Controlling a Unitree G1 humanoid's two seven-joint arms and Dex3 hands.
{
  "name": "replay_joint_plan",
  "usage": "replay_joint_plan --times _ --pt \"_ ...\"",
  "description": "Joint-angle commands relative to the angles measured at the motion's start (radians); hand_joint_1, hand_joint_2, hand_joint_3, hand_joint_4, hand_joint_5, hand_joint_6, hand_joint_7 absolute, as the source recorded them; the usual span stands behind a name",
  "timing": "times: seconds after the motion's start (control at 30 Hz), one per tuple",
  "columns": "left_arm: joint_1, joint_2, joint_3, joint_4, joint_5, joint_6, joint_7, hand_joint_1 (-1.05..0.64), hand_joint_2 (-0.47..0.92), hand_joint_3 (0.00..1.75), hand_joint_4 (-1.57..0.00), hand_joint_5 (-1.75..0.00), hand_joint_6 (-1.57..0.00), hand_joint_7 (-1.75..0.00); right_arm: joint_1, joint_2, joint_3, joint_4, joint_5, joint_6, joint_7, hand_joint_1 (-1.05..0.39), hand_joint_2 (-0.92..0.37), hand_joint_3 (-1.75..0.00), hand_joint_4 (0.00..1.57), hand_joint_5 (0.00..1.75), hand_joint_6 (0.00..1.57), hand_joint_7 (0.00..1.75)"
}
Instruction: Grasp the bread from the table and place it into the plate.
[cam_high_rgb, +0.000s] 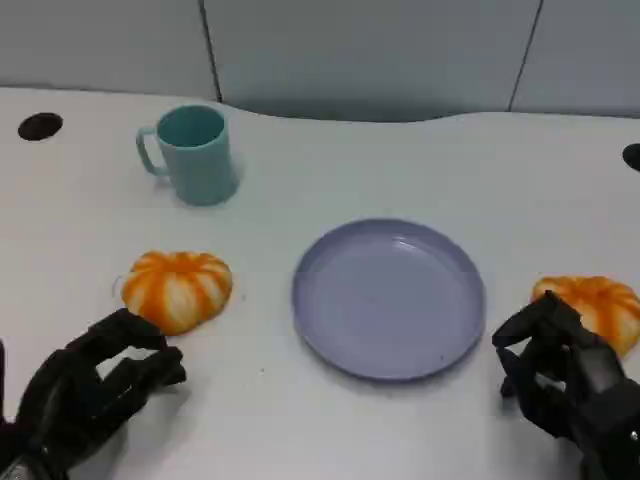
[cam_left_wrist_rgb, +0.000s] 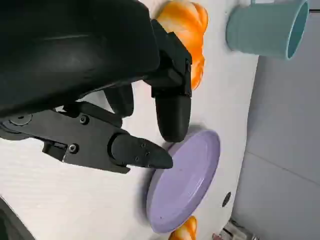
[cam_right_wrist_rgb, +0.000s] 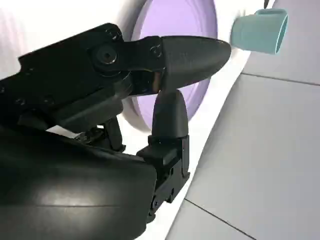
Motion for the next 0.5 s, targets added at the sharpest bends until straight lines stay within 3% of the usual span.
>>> replay_joint_plan --times 0.03,0.5 --pt "0.014 0.011 0.000 0.020 0.014 0.018 0.005 -0.29 0.92 0.10 -0.57 -1.75 -0.42 -1.75 -0.004 -0.012 -0.007 -0.012 0.000 0.011 -0.007 -0.32 -0.92 -0.43 0.66 1.75 0.42 1.73" --pt "0.011 0.016 -0.001 0.022 0.017 0.028 0.009 -0.28 0.92 0.11 -0.54 -1.75 -0.38 -1.75 -0.010 -0.009 -0.011 0.010 0.009 -0.011 -0.002 -0.32 -0.92 -0.42 0.68 1.75 0.43 1.73"
